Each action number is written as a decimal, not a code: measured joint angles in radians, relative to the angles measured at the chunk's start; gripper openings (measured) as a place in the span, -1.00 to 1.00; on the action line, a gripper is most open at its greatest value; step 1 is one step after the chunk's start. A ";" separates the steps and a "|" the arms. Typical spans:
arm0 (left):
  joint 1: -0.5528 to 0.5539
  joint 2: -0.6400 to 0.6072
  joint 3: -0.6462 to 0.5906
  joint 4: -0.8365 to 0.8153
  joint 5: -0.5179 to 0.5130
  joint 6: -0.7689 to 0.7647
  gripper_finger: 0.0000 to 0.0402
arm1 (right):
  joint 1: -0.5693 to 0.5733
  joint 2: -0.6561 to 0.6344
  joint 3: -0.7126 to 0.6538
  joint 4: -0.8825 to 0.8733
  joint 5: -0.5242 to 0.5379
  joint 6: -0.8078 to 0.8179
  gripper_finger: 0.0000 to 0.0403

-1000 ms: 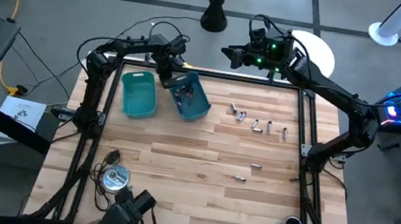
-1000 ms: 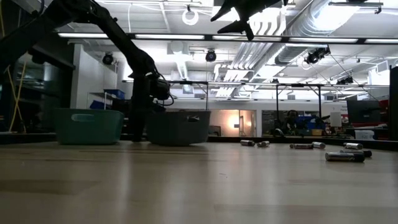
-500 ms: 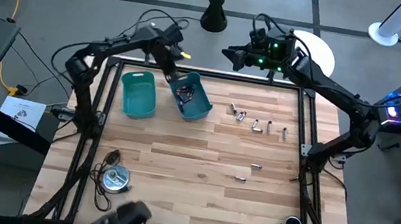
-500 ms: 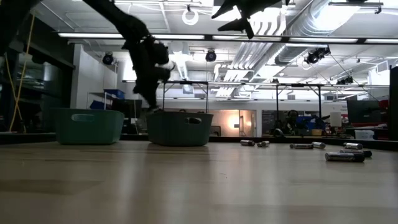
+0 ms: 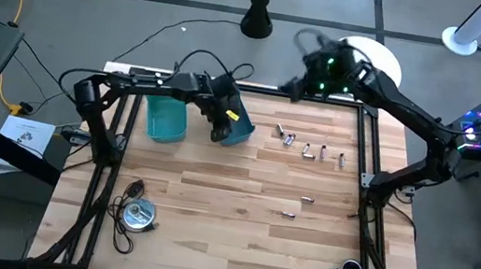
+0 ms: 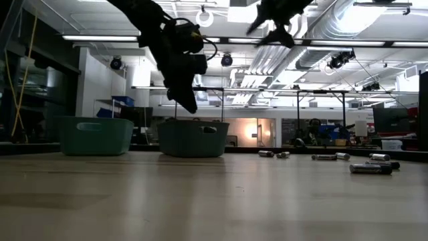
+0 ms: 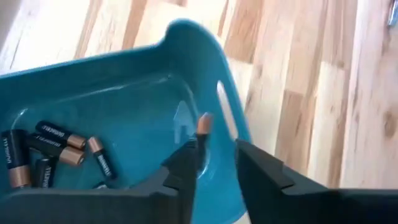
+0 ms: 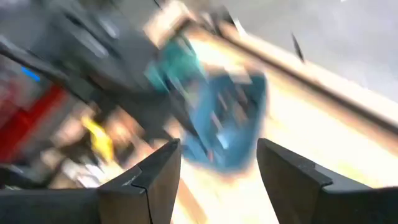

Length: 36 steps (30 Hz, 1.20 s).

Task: Sort batteries
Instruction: Put the black battery into the blue bin, then put the silver battery into the green bin

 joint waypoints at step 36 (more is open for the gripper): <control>0.079 -0.680 0.019 0.209 -0.093 -0.373 -0.15 | -0.002 0.711 0.006 -0.180 0.223 -0.263 -0.59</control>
